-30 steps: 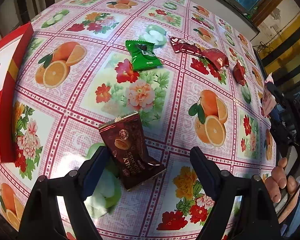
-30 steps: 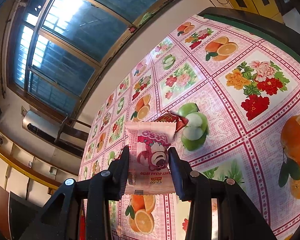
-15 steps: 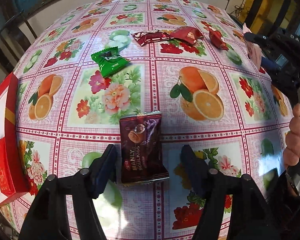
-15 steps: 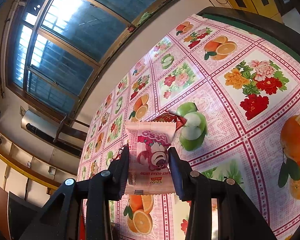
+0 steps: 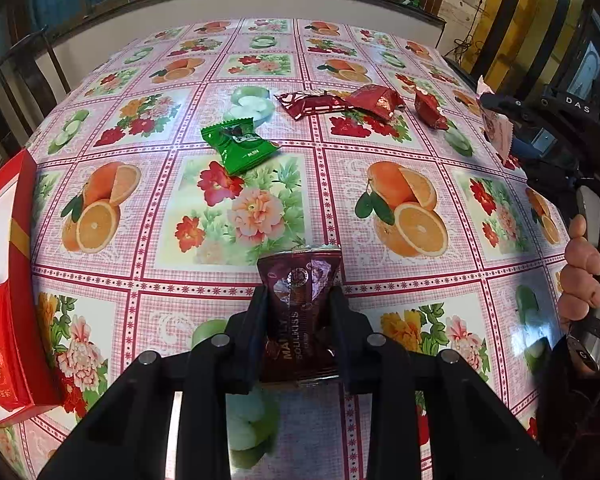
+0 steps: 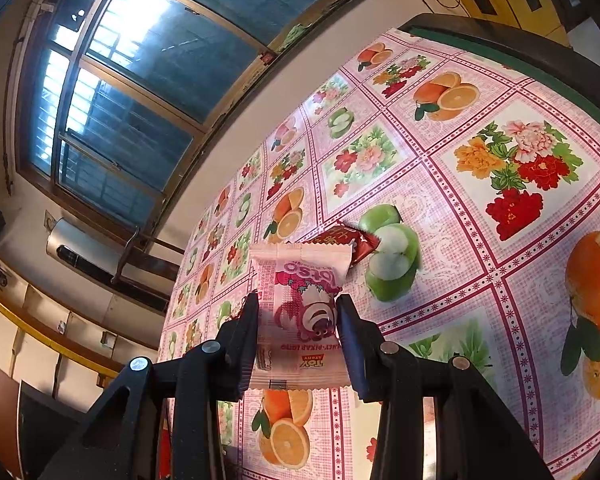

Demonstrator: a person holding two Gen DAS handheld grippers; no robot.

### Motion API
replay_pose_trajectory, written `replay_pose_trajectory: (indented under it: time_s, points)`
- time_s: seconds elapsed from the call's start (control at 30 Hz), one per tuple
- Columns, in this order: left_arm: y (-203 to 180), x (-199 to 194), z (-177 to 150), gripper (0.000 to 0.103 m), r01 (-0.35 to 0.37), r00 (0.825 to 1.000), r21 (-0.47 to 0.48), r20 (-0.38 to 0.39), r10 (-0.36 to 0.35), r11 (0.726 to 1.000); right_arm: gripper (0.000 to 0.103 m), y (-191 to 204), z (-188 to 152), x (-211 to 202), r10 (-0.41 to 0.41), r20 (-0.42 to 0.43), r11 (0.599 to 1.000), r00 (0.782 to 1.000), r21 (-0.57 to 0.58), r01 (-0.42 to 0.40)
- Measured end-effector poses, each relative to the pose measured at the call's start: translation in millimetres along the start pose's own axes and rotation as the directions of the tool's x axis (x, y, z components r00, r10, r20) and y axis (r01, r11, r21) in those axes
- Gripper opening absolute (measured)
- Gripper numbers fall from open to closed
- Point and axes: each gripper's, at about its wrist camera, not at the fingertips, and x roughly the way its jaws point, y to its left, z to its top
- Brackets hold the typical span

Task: Organize snacks
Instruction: 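Lift the dark brown packet with the left tool while the right tool carries the white-pink packet, then open both tools over the white tray to drop both packets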

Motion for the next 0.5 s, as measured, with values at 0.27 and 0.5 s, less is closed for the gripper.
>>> replay_pose_trajectory:
  time_s: [0.27,0.5]
  points:
    - [46.9,-53.7,-11.7,0.029,-0.082,0.986,-0.051,0.139,0.088,0.995,0.042,15.8,-8.5,11.9,0.040,-0.057,0.997,0.998,-0.071,-0.044]
    - [117.8,-103.6,-39.6,0.029,-0.145,0.964,-0.140,0.202,0.172,0.979,0.042,50.4,-35.9,33.1,0.020,-0.146,0.974,0.989,-0.220,-0.052]
